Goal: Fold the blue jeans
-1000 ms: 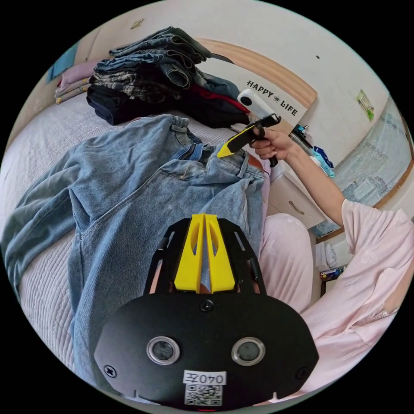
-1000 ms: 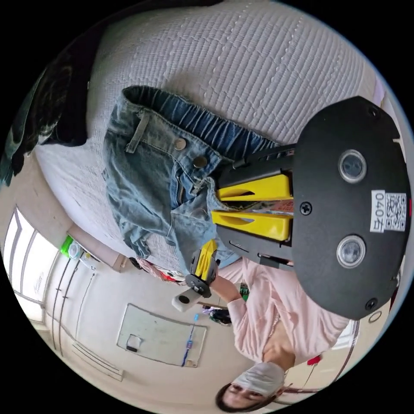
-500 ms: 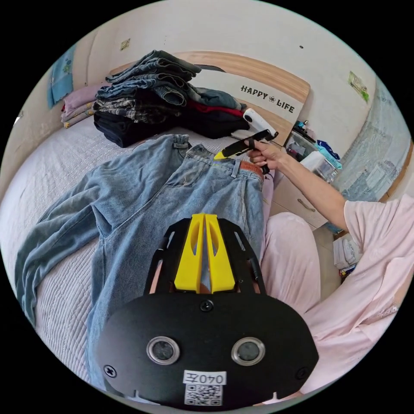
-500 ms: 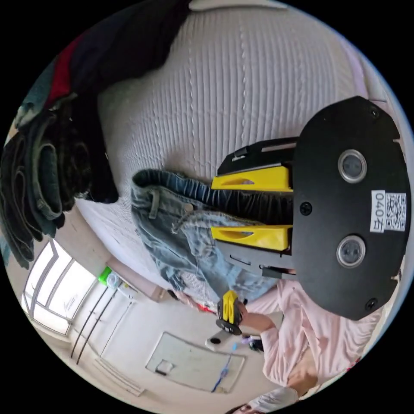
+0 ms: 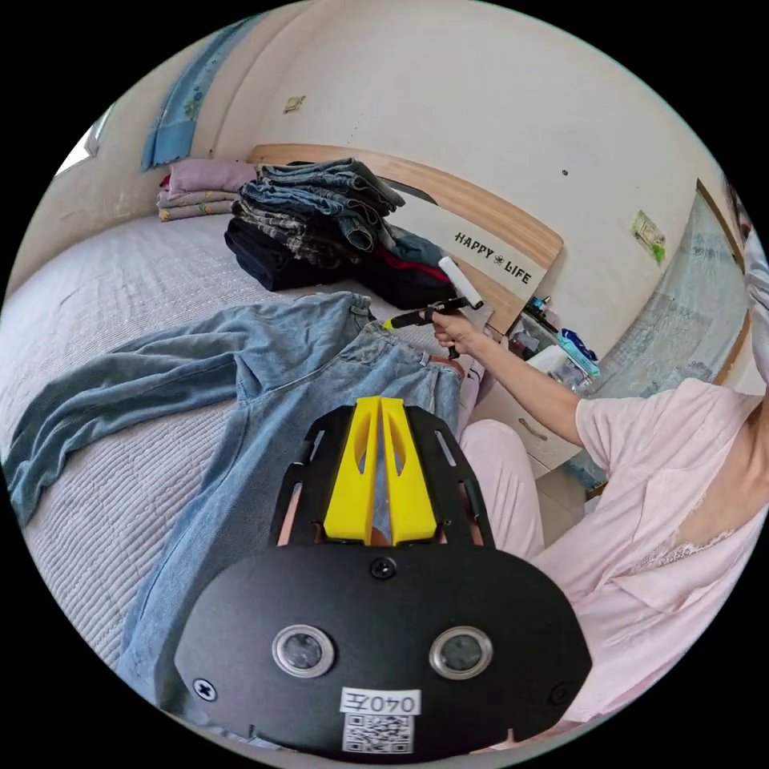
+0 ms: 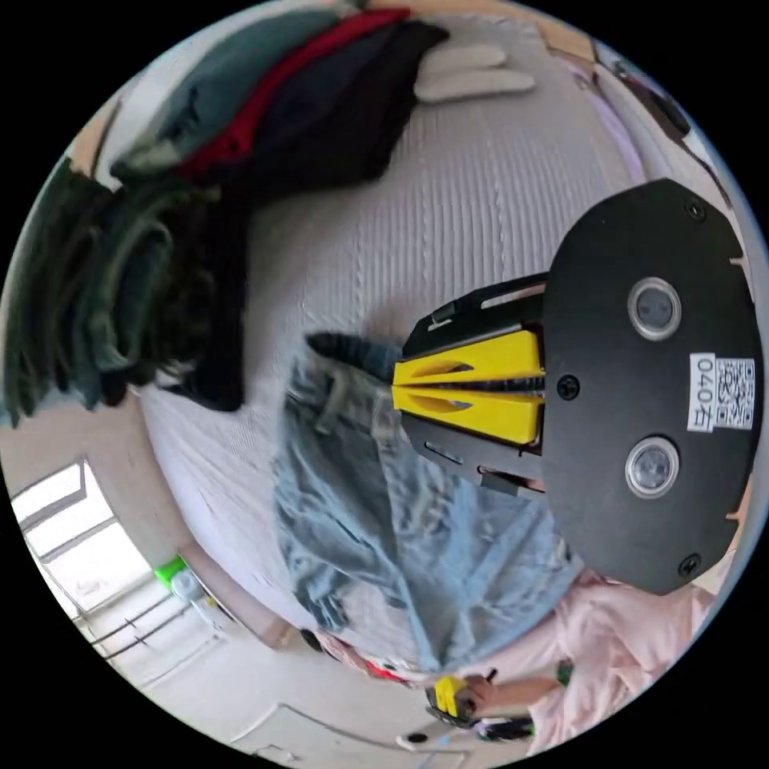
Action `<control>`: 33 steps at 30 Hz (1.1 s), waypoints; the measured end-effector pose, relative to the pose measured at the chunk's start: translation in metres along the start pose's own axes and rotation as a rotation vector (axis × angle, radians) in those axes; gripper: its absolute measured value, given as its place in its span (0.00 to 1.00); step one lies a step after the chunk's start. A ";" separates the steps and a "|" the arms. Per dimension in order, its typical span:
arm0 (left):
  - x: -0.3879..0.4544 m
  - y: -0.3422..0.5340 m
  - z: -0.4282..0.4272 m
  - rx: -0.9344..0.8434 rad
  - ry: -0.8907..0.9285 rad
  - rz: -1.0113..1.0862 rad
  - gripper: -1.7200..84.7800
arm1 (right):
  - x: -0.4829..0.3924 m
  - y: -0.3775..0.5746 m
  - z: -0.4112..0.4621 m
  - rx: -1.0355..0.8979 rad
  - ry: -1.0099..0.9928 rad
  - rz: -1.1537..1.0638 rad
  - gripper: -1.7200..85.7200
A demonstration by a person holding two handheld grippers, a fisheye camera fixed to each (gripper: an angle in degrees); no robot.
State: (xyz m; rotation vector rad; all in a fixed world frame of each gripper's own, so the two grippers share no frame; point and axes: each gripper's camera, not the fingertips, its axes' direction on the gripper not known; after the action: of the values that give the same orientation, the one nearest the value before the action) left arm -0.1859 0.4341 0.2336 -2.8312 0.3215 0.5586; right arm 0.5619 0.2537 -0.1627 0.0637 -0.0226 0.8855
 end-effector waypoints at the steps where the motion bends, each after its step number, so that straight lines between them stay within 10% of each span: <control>1: -0.013 0.010 -0.025 0.029 -0.036 -0.021 0.01 | 0.001 -0.002 -0.011 0.035 0.017 0.011 0.03; 8: -0.102 0.063 -0.118 0.148 -0.176 -0.262 0.01 | 0.059 -0.052 0.000 -0.023 -0.410 0.339 0.16; 18: -0.263 0.130 -0.279 0.141 -0.775 -0.452 0.04 | 0.091 -0.039 -0.021 0.133 -0.646 0.511 0.01; 26: -0.433 0.104 -0.344 0.096 -0.651 -0.655 0.18 | 0.081 -0.043 -0.054 0.121 -0.590 0.530 0.01; 30: -0.492 0.100 -0.322 -0.152 -0.464 -0.794 0.07 | 0.080 -0.046 -0.068 0.110 -0.584 0.552 0.01; 33: -0.478 0.071 -0.358 -0.024 -0.419 -0.641 0.02 | 0.081 -0.054 -0.081 0.095 -0.601 0.538 0.01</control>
State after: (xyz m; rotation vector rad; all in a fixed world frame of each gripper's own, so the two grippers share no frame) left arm -0.5122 0.3499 0.7311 -2.5267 -0.6426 0.9587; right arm 0.6542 0.2878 -0.2423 0.4259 -0.5813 1.3770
